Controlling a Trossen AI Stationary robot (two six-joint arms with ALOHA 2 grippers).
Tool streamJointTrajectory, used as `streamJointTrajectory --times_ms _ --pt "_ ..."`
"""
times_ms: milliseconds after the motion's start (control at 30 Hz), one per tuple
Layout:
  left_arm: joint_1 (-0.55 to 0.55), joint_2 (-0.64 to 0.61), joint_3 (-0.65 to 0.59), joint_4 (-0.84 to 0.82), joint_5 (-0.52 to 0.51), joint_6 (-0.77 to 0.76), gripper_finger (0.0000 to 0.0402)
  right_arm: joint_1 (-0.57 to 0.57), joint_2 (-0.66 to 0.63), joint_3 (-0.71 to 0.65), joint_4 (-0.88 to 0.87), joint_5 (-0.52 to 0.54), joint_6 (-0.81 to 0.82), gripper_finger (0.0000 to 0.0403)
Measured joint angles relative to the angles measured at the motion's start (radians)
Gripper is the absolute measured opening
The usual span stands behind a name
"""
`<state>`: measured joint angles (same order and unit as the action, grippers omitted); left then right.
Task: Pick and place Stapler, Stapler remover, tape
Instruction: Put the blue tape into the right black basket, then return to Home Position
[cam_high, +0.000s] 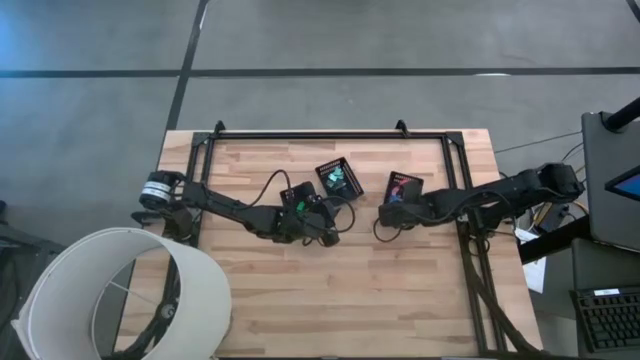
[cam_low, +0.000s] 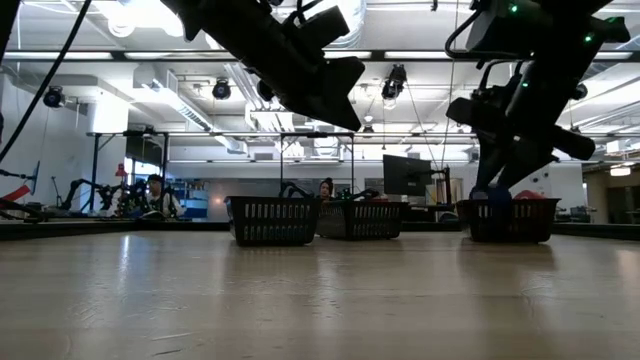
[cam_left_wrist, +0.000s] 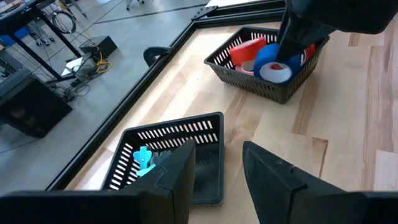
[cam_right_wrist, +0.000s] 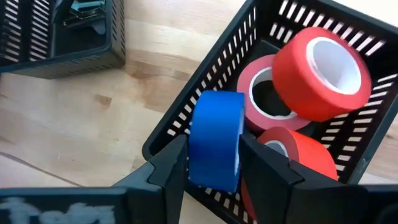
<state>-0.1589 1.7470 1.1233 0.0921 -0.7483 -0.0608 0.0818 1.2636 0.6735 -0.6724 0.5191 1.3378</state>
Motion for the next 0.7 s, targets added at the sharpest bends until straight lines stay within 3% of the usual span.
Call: streamJointTrajectory --times_ms 333,700 --pt "0.000 0.000 0.000 0.000 0.000 0.000 0.0138 0.000 -0.003 0.019 -0.002 0.004 -0.091 0.0164" --pt "-0.004 -0.001 0.000 -0.026 0.000 0.011 0.0138 0.013 -0.019 0.101 0.008 0.007 -0.259 0.0154"
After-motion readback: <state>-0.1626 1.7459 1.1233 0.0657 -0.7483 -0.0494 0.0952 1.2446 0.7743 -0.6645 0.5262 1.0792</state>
